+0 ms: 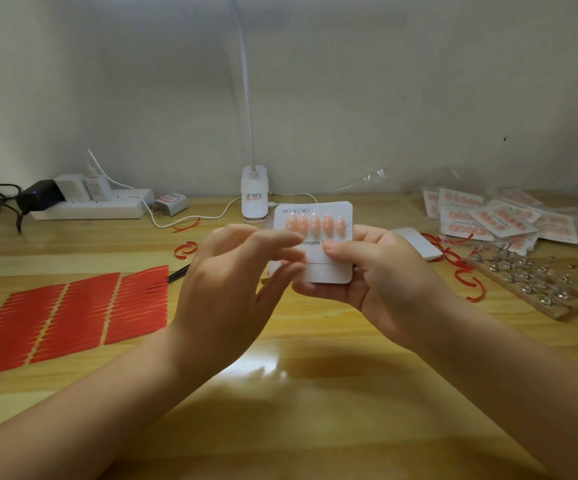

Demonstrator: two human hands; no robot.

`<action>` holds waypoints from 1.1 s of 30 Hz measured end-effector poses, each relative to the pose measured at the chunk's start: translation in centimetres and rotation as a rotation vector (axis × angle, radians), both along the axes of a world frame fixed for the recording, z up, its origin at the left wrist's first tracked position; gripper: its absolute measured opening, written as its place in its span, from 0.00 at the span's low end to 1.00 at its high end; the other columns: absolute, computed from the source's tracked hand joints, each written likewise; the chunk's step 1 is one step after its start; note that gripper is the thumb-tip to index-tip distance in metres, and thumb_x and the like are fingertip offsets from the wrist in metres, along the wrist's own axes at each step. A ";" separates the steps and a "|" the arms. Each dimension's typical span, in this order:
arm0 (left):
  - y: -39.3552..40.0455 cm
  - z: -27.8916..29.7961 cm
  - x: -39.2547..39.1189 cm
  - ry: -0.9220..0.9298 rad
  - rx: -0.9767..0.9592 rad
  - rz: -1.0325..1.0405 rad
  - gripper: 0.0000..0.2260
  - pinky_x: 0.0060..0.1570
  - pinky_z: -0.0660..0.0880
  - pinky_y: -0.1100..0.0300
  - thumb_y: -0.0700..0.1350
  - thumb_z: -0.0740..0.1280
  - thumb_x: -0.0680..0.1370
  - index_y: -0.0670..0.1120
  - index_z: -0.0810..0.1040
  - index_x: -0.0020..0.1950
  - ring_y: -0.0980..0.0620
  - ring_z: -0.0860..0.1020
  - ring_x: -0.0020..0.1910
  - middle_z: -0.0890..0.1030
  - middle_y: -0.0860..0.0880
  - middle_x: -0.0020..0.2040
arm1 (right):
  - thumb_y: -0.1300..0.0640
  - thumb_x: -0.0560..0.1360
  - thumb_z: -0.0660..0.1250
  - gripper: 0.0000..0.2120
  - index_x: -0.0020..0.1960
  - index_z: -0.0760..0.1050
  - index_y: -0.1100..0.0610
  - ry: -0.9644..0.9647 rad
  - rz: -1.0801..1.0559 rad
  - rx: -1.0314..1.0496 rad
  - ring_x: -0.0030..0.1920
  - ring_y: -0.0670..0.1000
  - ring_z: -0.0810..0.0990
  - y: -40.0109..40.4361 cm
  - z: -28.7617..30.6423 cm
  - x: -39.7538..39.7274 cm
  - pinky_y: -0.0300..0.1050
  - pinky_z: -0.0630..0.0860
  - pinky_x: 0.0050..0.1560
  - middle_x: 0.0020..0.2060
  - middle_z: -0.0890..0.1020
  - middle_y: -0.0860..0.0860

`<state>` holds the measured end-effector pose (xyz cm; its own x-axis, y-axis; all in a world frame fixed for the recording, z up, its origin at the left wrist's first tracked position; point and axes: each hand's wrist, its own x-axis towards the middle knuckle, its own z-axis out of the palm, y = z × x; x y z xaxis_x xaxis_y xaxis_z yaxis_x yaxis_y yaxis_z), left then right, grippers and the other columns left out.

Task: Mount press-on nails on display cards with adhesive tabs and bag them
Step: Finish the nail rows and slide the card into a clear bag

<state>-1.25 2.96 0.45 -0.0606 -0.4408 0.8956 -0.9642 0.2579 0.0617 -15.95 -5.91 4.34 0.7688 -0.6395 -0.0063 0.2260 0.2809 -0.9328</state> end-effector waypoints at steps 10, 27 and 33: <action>0.0 -0.2 0.1 -0.024 -0.041 0.012 0.14 0.48 0.75 0.46 0.43 0.75 0.73 0.47 0.74 0.54 0.46 0.81 0.43 0.85 0.52 0.44 | 0.69 0.79 0.58 0.09 0.52 0.76 0.68 -0.008 0.029 0.019 0.40 0.56 0.84 -0.1 0.0 0.0 0.51 0.84 0.41 0.43 0.84 0.60; -0.2 0.9 -0.9 1.274 0.370 -0.390 0.22 0.46 0.80 0.57 0.47 0.72 0.68 0.49 0.73 0.61 0.47 0.84 0.50 0.85 0.46 0.48 | 0.66 0.79 0.58 0.12 0.58 0.76 0.62 -0.044 0.051 0.025 0.44 0.56 0.85 -1.2 -0.9 0.0 0.50 0.83 0.40 0.47 0.85 0.59; 0.0 0.9 -0.8 1.190 0.360 -0.372 0.24 0.37 0.77 0.64 0.45 0.74 0.66 0.49 0.74 0.61 0.49 0.85 0.45 0.86 0.46 0.45 | 0.65 0.76 0.66 0.11 0.58 0.76 0.60 -0.008 0.053 -0.170 0.44 0.51 0.85 -1.2 -1.4 -0.2 0.39 0.79 0.36 0.45 0.85 0.53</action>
<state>-2.09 2.97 1.32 0.5154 -0.7952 0.3194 -0.1439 0.2871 0.9470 -16.12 -7.13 2.93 0.8007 -0.5898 0.1048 0.2230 0.1312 -0.9659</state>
